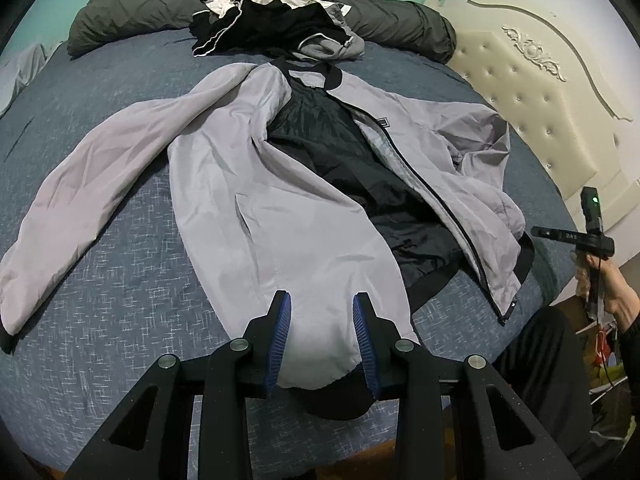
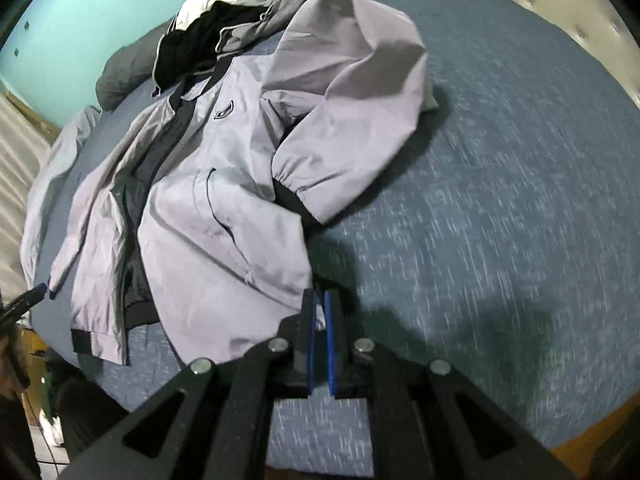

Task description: Fold clothes

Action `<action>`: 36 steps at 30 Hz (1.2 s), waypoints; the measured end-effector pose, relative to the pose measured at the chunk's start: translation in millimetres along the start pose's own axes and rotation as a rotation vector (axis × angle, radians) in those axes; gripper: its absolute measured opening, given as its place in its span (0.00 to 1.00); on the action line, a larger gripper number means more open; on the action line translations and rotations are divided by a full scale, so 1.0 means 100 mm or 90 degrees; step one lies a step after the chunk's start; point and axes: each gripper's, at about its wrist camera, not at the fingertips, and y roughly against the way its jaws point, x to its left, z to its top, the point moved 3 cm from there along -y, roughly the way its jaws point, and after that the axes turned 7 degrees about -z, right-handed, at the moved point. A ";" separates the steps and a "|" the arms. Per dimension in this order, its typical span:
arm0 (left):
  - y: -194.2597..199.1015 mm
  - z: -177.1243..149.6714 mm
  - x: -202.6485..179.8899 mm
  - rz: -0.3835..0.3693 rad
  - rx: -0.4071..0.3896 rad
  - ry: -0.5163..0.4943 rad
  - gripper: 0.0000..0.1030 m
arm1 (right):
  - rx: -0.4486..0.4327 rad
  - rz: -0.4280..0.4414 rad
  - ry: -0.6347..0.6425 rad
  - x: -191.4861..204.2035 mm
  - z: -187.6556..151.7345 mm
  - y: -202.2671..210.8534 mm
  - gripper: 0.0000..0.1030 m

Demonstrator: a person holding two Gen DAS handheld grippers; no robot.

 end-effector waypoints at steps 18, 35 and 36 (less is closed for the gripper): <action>-0.63 0.14 -0.73 -0.071 0.039 -0.048 0.35 | 0.031 0.029 -0.109 -0.64 -0.30 -0.08 0.00; -2.08 0.62 -1.32 -0.151 0.072 0.054 0.55 | 0.003 0.094 -0.067 -0.32 0.00 -0.05 0.06; -2.13 0.65 -1.33 -0.154 0.070 0.055 0.55 | 0.005 0.097 -0.070 -0.32 0.01 -0.07 0.08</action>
